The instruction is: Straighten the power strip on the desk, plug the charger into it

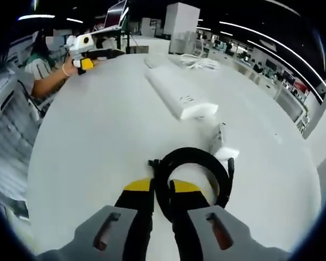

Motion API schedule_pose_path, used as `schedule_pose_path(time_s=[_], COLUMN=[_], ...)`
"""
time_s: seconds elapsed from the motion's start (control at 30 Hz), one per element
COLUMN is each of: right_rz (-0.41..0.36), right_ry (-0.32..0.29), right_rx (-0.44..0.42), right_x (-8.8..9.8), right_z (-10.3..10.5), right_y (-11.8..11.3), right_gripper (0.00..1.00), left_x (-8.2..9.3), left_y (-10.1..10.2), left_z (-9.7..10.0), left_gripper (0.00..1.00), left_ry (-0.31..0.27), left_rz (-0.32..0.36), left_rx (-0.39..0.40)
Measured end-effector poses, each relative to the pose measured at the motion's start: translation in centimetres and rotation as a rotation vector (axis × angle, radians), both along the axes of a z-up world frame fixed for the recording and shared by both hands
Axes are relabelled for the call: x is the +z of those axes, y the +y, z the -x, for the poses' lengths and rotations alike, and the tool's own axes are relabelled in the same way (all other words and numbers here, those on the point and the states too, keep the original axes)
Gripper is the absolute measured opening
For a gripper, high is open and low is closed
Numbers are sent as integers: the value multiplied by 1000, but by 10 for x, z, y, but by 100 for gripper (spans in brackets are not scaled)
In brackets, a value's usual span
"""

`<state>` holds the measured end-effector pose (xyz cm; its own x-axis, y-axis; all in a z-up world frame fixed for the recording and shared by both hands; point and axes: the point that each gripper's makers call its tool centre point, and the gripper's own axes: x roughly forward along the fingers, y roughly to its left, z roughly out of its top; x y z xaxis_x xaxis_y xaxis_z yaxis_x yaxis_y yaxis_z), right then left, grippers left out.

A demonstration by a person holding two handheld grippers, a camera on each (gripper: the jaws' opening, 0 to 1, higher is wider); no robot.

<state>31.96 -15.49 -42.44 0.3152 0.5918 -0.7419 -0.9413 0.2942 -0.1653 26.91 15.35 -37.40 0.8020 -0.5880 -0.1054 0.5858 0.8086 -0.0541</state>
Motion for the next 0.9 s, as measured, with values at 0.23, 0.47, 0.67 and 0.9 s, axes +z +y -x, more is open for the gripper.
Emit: schedule_pose_path(time_s=[0.23,0.47,0.67,0.9], right_rz=[1,10,-101,-229], right_ry=[53,79,98,87], right_rx=[33,15,-39,-83], right_x=[-2,-3,6,28], right_z=[6,9,5,6], right_y=[4,7,14,22], right_gripper=[10,8,7,7], left_x=[-1,-2,0,2], left_y=[-3,-5,-3,0], left_z=[-1,-1,0,1], left_gripper=[91,91,91,91], left_ry=[1,2,0,-5], left_rz=[0,1,3,7], left_rx=[-6,-9,-6,2])
